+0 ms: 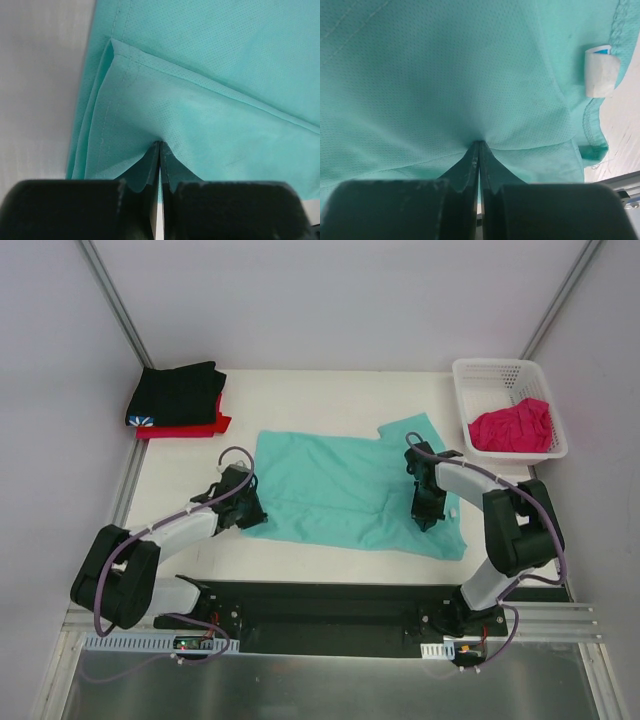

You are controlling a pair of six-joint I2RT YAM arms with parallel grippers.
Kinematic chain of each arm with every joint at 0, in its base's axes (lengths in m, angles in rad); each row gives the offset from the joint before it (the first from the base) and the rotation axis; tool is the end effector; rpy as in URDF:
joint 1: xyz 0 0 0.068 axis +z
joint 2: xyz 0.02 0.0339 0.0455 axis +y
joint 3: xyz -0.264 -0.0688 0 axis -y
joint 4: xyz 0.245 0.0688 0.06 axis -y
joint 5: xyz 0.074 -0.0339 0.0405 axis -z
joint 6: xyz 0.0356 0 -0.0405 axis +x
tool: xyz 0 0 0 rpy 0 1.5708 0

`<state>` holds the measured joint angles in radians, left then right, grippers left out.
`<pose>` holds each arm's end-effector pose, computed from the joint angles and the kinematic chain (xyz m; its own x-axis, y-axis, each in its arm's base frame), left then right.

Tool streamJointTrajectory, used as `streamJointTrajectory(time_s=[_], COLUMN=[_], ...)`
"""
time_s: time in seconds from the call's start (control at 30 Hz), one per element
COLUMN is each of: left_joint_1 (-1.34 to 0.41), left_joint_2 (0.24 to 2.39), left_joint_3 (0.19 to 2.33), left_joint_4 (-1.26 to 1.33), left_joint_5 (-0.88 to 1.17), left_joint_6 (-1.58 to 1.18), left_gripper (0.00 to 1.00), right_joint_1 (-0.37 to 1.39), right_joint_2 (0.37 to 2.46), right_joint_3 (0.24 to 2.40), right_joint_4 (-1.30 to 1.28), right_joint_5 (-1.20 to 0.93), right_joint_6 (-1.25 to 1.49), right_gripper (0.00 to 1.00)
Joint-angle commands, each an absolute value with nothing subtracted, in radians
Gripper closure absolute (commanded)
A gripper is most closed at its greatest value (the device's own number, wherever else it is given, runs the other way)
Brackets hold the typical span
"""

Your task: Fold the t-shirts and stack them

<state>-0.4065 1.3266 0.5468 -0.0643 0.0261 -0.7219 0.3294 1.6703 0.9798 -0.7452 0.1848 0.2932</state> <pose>0.2250 -0.0979 0.1582 -0.7870 -0.3804 -0.4858 -0.1450 0.8793 -0.4537 0.2746 0.0870 0.1584 -0.9827 -0.0357 -0.1816 -0.0110 0.9907 -0.1354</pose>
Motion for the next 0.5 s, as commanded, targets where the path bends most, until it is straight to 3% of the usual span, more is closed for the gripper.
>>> streamJointTrajectory(time_s=[0.0,0.47], left_joint_1=[-0.414,-0.414], left_joint_2=[1.237,0.904], left_joint_3=[0.473,0.451], left_joint_4=[-0.191,-0.42], left_joint_5=[0.008,-0.012], left_joint_6=[-0.721,-0.752], left_gripper=[1.0,1.0], right_joint_1=[0.376,0.443], right_joint_2=[1.615,1.545], right_joint_3=[0.897,0.861], right_joint_4=[-0.784,-0.831], right_joint_5=[0.152,0.179], right_joint_6=[0.305,0.273], right_gripper=[0.98,0.98])
